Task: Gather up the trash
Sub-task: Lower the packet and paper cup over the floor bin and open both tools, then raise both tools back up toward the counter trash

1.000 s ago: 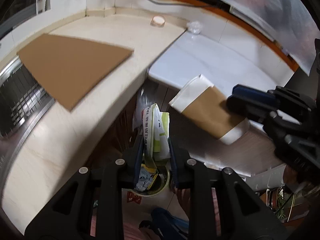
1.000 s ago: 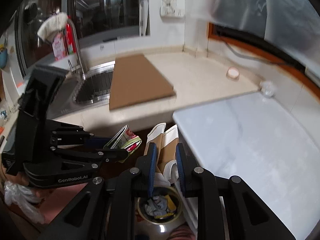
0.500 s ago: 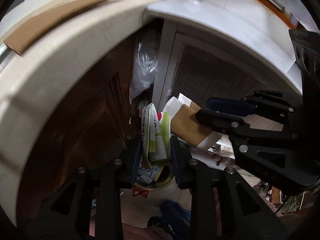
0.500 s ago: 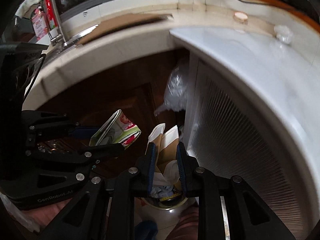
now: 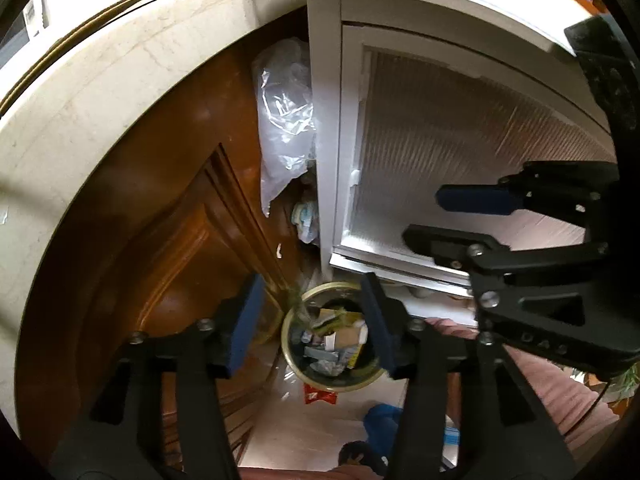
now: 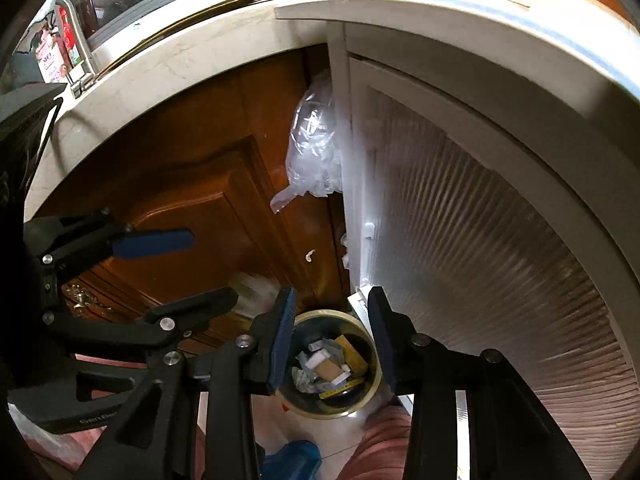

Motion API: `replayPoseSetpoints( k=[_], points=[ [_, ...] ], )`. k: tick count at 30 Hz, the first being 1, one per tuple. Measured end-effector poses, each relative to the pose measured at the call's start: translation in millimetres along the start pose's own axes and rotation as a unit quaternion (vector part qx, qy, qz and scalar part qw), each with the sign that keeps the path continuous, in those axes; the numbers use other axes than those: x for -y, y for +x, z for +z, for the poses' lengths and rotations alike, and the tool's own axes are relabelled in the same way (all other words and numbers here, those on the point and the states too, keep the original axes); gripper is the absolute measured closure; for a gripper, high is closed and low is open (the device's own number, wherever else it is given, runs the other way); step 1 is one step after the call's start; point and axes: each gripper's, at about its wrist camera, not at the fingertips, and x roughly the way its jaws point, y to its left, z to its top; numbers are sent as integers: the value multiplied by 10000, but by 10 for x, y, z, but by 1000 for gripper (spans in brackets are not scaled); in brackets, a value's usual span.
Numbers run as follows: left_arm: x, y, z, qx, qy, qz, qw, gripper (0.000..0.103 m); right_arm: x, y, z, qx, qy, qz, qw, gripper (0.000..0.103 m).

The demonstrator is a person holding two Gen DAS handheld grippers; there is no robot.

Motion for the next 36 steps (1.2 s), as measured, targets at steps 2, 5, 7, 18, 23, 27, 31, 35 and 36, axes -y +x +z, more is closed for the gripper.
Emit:
replayPoseSetpoints(
  k=[2, 5, 7, 18, 23, 27, 31, 35, 36],
  points=[
    [-2, 10, -10, -26, 19, 35, 10000, 39, 19, -16, -31, 13, 4, -25, 10000, 65],
    [2, 20, -25, -87, 5, -13, 10000, 30, 12, 16, -29, 25, 9, -40, 10000, 64],
    [13, 14, -36, -109, -14, -61, 9999, 29, 11, 3, -57, 61, -6, -52, 10000, 63],
    [117, -234, -183, -139, -54, 41, 9999, 29, -221, -396, -188, 310, -232, -289, 9988, 63],
    [137, -505, -239, -5, -154, -1, 9999, 29, -229, -610, -267, 320, -166, -339, 9988, 61],
    [128, -762, -264, 206, -292, -105, 9993, 29, -233, -770, -343, 248, -85, -388, 9989, 60],
    [112, -1033, -261, 419, -326, -160, 9985, 29, -249, -1010, -384, 342, -42, -462, 9983, 60],
    [91, -1287, -231, 643, -345, -183, 9972, 29, -264, -1223, -353, 469, -2, -461, 9978, 59],
    [73, -1363, -218, 713, -366, -195, 9966, 29, -278, -1291, -336, 520, -25, -470, 9975, 58]
  ],
)
